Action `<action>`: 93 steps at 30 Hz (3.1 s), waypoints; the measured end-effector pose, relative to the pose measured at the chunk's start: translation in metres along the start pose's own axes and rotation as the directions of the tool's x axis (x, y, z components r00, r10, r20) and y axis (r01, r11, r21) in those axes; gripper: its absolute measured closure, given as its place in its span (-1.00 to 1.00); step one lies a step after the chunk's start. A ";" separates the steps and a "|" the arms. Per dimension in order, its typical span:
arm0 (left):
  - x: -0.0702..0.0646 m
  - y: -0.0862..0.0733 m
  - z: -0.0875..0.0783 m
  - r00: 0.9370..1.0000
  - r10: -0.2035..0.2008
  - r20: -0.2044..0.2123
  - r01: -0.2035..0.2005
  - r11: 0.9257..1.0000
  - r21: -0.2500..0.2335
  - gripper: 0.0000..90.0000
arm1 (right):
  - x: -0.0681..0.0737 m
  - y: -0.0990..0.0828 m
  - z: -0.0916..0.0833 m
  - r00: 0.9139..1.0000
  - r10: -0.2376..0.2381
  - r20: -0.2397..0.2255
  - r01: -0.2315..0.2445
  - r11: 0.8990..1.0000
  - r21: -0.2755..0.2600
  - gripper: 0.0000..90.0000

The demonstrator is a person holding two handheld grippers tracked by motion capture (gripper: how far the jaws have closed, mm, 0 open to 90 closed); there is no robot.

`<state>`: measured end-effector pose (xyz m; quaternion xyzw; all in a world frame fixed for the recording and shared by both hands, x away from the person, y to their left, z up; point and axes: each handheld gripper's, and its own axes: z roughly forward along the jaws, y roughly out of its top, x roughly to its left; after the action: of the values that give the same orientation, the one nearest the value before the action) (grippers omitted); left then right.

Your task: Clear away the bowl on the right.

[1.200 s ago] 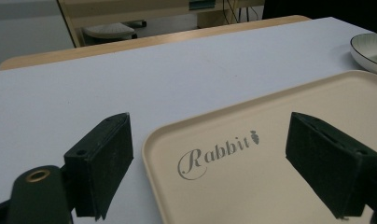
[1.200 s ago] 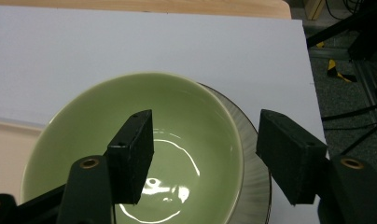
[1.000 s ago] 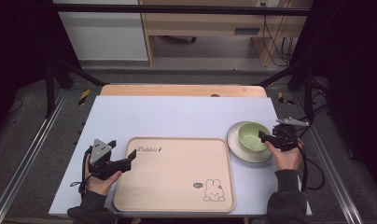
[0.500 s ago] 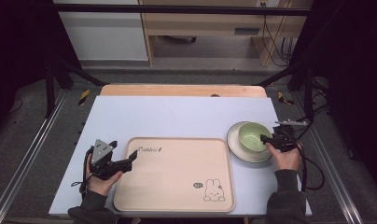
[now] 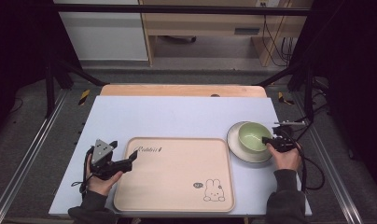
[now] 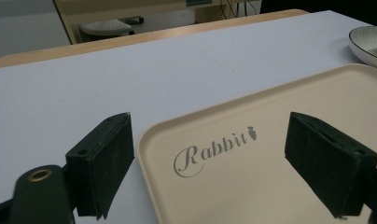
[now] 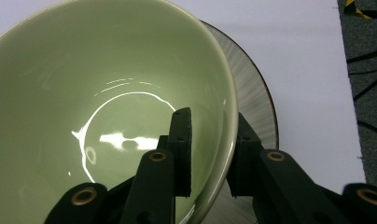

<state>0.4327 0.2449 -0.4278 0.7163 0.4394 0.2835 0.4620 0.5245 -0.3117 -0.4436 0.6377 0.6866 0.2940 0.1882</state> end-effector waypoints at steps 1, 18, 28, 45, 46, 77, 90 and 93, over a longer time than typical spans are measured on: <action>0.000 0.000 0.000 1.000 -0.001 0.001 0.001 1.000 0.000 -0.66 | 0.000 0.000 0.000 1.000 0.007 0.001 -0.007 1.000 0.003 0.68; -0.001 -0.001 0.003 1.000 0.006 0.003 -0.006 1.000 0.013 -0.66 | -0.002 0.003 0.003 0.996 0.093 -0.012 -0.093 0.995 0.022 0.83; -0.001 -0.001 0.003 1.000 0.007 0.006 -0.007 1.000 0.015 -0.66 | -0.005 0.003 0.005 0.995 0.101 -0.018 -0.101 0.995 0.020 0.85; -0.002 -0.001 0.002 1.000 0.010 0.014 -0.010 1.000 0.011 -0.66 | 0.007 0.006 -0.001 0.998 0.051 0.037 -0.051 0.999 -0.007 0.86; -0.002 -0.001 0.002 1.000 0.014 0.016 -0.014 1.000 0.013 -0.66 | 0.007 0.006 -0.001 0.998 0.042 0.039 -0.042 0.999 -0.009 0.86; -0.004 0.002 -0.001 1.000 0.019 0.025 -0.019 1.000 -0.004 -0.66 | 0.030 0.012 -0.017 0.995 -0.039 0.096 0.044 0.997 -0.059 0.84; -0.006 0.002 -0.001 0.999 0.024 0.029 -0.024 1.000 -0.002 -0.66 | 0.036 0.016 -0.034 0.999 -0.040 0.028 0.043 0.993 -0.111 0.84; -0.006 0.002 -0.001 0.999 0.026 0.030 -0.026 1.000 -0.003 -0.66 | 0.039 0.017 -0.038 0.999 -0.048 0.015 0.049 0.992 -0.119 0.84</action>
<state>0.4302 0.2400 -0.4251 0.7255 0.4228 0.2792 0.4658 0.5090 -0.2786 -0.3996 0.6103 0.6818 0.3260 0.2375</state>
